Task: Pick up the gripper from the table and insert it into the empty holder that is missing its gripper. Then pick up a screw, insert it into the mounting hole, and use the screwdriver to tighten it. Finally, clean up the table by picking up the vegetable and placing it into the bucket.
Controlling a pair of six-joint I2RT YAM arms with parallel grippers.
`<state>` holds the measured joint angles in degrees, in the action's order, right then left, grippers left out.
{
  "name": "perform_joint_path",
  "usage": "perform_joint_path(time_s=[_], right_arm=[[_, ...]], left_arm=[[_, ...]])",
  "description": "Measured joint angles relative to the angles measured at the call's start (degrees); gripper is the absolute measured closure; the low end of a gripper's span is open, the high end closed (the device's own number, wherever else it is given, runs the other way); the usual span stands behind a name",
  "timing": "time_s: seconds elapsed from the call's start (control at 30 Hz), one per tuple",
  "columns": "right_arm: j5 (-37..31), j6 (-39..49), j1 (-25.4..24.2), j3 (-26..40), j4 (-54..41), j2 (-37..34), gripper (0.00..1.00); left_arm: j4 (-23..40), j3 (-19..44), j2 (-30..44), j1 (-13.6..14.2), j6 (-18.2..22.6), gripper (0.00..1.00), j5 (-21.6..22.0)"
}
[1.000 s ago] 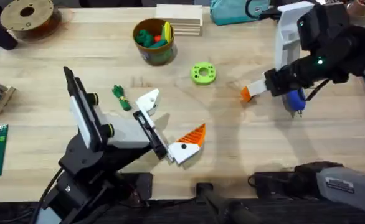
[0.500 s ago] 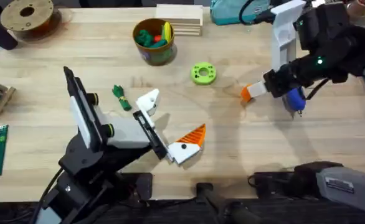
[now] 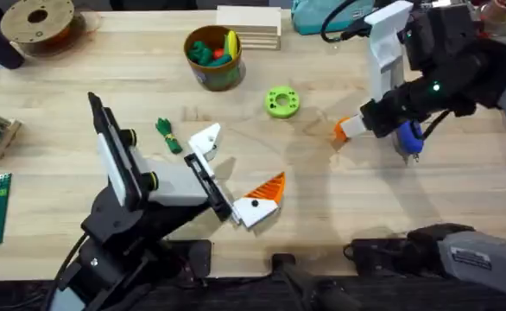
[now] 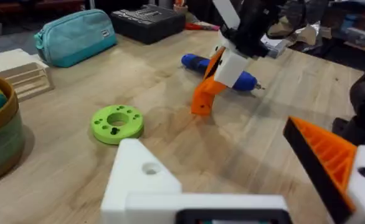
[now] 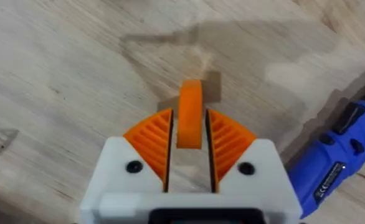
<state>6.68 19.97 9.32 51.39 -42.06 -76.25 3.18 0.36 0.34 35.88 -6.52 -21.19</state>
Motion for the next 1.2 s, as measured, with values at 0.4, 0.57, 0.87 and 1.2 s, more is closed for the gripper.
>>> perform_joint_path(time_s=[0.4, 0.57, 0.87, 1.2], right_arm=[[-0.26, -0.24, 0.00, 0.22, 0.09, 0.00, 0.982], [0.04, -1.53, 0.00, 0.49, -2.36, 2.20, 0.983], [8.62, -6.65, -3.29, 2.76, -6.99, 18.15, 0.983], [52.22, -31.90, -2.35, -13.92, 24.37, 13.15, 0.984]], left_arm=[[0.00, 0.00, 0.01, 0.00, 0.00, 0.014, 0.00], [0.00, 0.00, 0.00, 0.00, 0.00, 0.014, 0.00], [0.00, 0.00, 0.00, 0.00, 0.00, 0.014, 0.00], [0.00, 0.00, 0.00, 0.00, 0.00, 0.014, 0.00]])
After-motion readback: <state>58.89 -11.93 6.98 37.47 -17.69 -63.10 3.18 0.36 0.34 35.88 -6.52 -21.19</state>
